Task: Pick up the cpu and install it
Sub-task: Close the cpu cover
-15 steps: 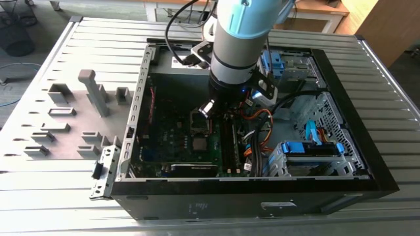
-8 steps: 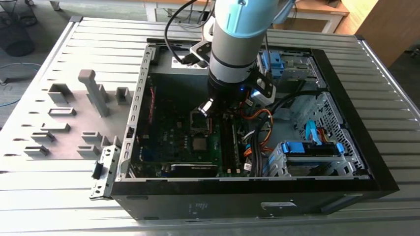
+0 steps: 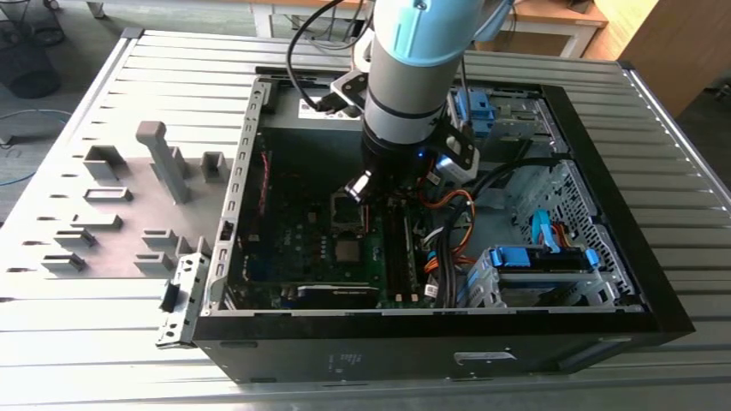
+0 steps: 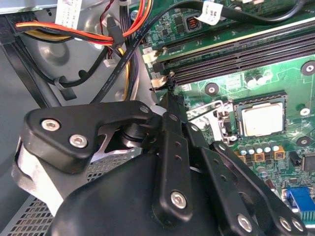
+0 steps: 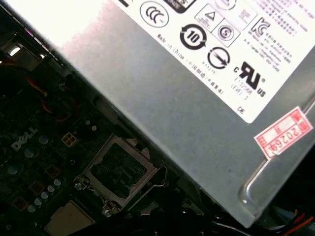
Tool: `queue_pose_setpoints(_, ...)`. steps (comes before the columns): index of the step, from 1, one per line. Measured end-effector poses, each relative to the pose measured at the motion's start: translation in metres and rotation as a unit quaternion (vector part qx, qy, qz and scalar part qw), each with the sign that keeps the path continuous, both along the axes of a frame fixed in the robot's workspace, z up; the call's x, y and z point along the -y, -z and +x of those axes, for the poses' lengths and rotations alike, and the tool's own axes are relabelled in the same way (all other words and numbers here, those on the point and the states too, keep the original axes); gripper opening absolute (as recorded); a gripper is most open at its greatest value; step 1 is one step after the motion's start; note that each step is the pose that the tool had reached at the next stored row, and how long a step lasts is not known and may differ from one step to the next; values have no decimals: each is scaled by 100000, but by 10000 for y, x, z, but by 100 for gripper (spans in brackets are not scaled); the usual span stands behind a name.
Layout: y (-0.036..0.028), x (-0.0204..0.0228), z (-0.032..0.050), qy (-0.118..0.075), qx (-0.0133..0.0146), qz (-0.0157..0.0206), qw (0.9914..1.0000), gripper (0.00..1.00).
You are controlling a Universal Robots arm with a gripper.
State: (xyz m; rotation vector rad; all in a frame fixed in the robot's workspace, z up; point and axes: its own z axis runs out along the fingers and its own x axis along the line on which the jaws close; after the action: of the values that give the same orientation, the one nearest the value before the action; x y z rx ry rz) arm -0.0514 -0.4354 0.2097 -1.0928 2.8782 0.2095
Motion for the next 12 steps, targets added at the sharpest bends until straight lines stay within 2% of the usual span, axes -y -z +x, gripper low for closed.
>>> queue_pose_setpoints(8, 21, -39, 4, -4, 48, 140, 100000, 11)
queue_pose_setpoints(12, 21, -40, 5, 1, 40, 120, 100000, 11)
